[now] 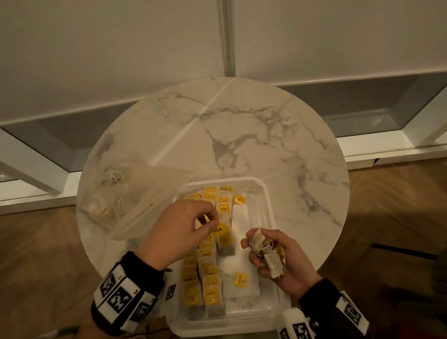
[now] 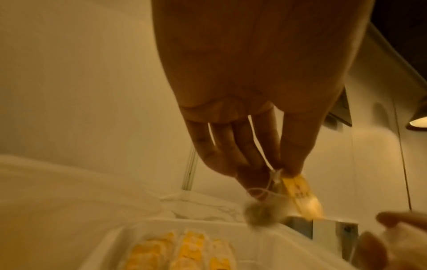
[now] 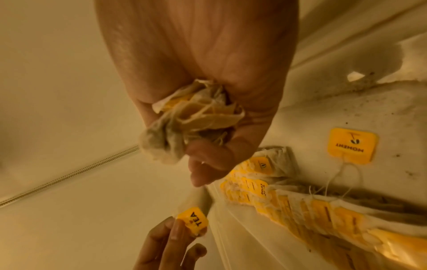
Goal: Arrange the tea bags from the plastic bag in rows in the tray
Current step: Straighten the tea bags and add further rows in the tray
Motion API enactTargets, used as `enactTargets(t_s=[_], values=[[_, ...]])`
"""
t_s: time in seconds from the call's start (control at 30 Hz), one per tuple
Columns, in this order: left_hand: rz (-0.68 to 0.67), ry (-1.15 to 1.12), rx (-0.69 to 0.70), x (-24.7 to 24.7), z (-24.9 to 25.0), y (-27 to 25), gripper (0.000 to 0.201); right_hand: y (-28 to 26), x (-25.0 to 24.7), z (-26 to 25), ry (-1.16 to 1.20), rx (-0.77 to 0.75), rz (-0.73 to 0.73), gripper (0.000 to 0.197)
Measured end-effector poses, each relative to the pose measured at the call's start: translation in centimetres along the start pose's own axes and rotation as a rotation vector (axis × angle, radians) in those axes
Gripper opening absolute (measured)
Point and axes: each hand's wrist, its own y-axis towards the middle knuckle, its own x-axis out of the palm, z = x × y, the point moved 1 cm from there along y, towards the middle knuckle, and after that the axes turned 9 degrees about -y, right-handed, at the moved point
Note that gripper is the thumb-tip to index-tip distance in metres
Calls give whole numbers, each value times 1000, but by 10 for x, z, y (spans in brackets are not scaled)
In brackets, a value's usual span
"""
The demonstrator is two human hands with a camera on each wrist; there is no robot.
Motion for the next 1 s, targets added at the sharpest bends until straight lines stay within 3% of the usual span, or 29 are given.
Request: enactTargets(t_s=[0.1,0.2,0.47,0.57,0.8,1.0], values=[[-104,-82,-50,4,0,1,10,-2,1,-2,-28,-12,1,24],[-164,-3,-50,12,-1,2,12,-2,0,-3,-38,-33,-7,26],[-537,26,-94,60,-16,-1,9,0,-10,-5,-15,-63,-20,35],[-526,118,-120,66,-22,3,9,-1,-10,-5,-5,-63,-25,36],[-356,358,-142,69,-27,21,10,-1,-8,-4,-18,-70,-37,36],[-272,419,-169,70,-32,31,17,-2,-9,-3,-34,-72,-47,28]])
